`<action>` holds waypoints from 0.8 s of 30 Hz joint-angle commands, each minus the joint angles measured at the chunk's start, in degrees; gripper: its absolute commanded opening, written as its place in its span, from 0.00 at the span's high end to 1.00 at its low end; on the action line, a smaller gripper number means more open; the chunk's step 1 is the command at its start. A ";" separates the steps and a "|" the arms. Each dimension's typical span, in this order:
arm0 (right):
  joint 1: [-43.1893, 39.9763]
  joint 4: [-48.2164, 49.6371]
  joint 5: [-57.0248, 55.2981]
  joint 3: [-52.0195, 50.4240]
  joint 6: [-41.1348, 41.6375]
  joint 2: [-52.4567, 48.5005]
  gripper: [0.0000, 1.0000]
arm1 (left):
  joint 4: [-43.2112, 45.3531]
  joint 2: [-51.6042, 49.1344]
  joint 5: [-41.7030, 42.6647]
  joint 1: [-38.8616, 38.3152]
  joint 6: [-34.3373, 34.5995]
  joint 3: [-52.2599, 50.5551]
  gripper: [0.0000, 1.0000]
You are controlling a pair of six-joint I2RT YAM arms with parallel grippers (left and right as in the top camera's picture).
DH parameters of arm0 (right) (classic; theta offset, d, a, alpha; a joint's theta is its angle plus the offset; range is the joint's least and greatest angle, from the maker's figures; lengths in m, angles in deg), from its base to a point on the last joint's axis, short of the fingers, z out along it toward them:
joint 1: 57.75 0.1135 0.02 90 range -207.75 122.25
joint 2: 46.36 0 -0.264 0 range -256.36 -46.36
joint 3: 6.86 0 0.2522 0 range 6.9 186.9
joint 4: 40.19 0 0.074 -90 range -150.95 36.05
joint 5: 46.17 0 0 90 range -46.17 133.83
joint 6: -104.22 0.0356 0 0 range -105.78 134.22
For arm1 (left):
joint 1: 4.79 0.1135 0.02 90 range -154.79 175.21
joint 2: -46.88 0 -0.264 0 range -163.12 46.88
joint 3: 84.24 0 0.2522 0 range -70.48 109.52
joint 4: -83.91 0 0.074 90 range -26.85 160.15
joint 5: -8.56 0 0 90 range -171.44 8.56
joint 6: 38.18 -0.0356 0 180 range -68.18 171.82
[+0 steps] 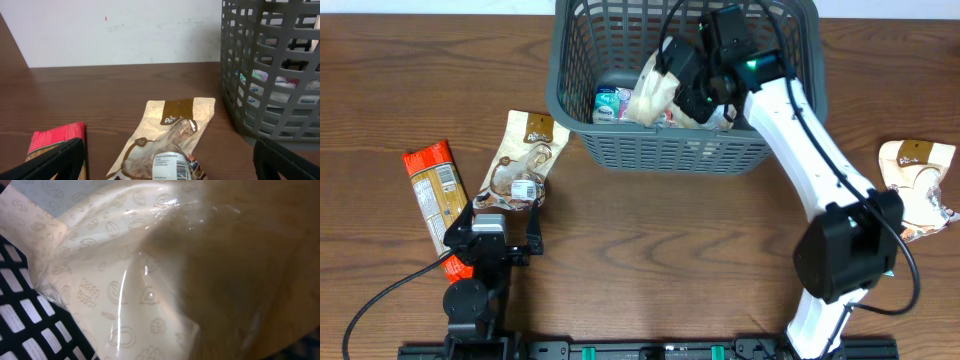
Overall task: Pack container
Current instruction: 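Carry the clear pouch into the grey basket, then release the pouch and withdraw the right gripper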
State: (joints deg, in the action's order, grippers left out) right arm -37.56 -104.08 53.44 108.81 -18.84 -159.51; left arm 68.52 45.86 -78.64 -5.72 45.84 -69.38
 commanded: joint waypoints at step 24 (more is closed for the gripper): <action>-11.43 6.82 0.92 9.05 16.55 17.59 0.01 | -2.19 0.04 -0.50 -0.13 0.31 -0.87 0.01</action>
State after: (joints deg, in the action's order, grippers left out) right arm -43.33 -97.30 54.58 114.19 -10.42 -146.94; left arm 68.52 45.86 -78.61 -5.72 45.84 -69.40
